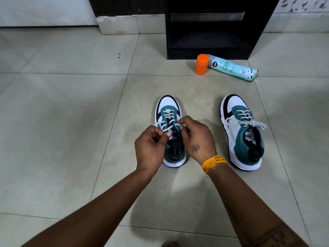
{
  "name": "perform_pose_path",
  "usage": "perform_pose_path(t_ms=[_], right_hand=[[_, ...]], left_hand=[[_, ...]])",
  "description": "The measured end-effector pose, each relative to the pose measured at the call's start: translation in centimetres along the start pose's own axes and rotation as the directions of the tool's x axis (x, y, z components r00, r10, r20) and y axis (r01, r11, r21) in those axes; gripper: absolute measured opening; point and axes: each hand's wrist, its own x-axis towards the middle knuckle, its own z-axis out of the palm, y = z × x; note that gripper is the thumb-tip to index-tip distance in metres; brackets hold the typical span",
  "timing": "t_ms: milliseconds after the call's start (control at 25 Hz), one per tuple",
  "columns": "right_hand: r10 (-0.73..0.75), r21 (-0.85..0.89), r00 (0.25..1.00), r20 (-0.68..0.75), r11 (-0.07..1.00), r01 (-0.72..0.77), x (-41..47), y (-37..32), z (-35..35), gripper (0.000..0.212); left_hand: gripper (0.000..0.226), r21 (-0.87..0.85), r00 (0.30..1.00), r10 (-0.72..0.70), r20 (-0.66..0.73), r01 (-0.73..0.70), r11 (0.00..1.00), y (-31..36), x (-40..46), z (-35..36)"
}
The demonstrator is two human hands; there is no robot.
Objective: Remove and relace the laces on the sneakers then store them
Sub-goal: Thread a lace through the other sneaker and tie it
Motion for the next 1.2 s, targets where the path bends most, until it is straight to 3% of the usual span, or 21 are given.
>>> perform_pose_path(t_ms=[80,240,280,400,520,760,960,1200], right_hand=[[0.043,-0.063,0.999,-0.033,0.997,-0.045,0.3,0.4,0.4,0.014],[0.325,-0.136,0.944,-0.054,0.934,-0.329,-0.1,3.2,-0.2,0.016],[0.319,-0.122,0.947,-0.04,0.939,-0.321,-0.3,3.0,-0.3,0.017],[0.112,-0.051,0.993,-0.02,0.992,-0.113,-0.2,0.9,-0.1,0.033],[-0.008,-0.041,0.999,-0.035,0.999,0.007,0.4,-0.4,0.3,0.018],[0.14,-0.036,0.988,-0.065,0.989,-0.143,0.0,1.2,0.4,0.015],[0.075,0.002,0.994,-0.078,0.997,-0.075,-0.2,-0.3,0.7,0.021],[0.069,-0.028,0.993,-0.099,0.997,-0.072,-0.1,-0.3,0.7,0.007]], left_hand=[[0.026,0.004,1.0,-0.001,-0.003,0.001,1.0,0.0,-0.1,0.0],[0.026,0.015,1.0,-0.008,0.006,0.008,1.0,-0.3,0.1,-0.2],[0.026,0.016,1.0,-0.01,0.006,0.01,1.0,-0.3,0.1,-0.2],[0.026,0.024,1.0,0.002,0.003,-0.002,1.0,-0.1,0.1,0.0],[0.026,0.031,1.0,0.011,-0.001,-0.011,0.999,-0.2,0.1,0.0],[0.026,0.029,1.0,0.01,0.006,-0.01,1.0,-0.1,0.1,0.1],[0.004,0.129,0.97,0.236,-0.06,-0.227,0.965,-0.6,1.4,-0.9],[0.009,0.192,0.976,0.214,0.029,-0.215,0.958,-0.4,2.9,-1.2]])
